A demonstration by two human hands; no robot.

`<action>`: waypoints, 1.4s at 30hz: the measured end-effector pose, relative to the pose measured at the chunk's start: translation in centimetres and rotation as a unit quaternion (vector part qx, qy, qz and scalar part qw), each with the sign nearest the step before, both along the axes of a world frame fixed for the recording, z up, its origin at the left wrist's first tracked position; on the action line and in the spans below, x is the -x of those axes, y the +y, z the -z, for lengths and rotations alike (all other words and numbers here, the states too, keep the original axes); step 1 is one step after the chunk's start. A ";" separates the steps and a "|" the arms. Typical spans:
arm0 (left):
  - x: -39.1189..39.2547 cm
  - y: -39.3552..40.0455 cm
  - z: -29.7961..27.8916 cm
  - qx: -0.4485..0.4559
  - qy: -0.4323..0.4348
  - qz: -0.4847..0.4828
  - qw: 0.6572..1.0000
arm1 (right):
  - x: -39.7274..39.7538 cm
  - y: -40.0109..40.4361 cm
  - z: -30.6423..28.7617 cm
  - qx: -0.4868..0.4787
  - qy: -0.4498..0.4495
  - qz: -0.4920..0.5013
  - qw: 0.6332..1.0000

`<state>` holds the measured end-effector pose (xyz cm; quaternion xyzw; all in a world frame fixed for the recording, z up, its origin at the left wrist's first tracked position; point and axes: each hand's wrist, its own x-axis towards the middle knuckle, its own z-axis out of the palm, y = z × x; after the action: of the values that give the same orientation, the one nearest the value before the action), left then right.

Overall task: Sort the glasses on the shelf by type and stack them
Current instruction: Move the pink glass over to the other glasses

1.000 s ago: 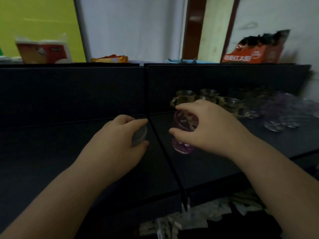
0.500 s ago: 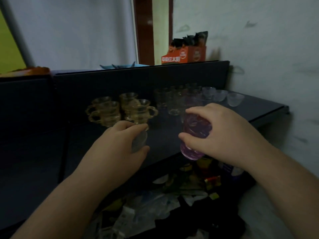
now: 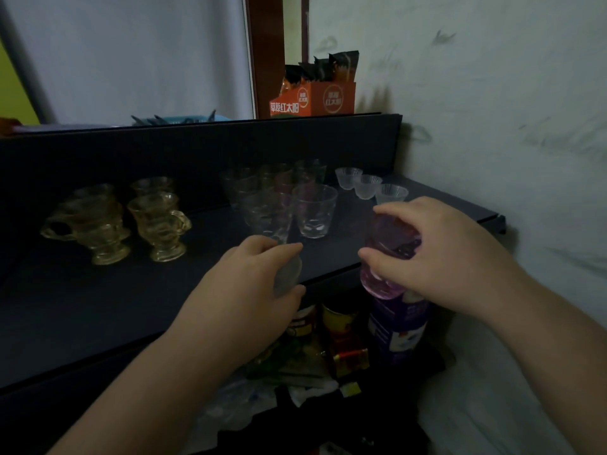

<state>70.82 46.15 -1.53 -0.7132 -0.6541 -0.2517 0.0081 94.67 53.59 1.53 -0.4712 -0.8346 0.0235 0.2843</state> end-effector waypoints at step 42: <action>-9.5 12.9 -2.4 -0.036 0.055 -0.167 0.984 | 8.3 30.0 -1.2 0.059 -0.171 -0.195 0.964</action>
<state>80.33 59.06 0.89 -0.6061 -0.7528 -0.2311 0.1118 86.37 83.54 2.75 -0.3124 -0.9436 0.0472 0.0990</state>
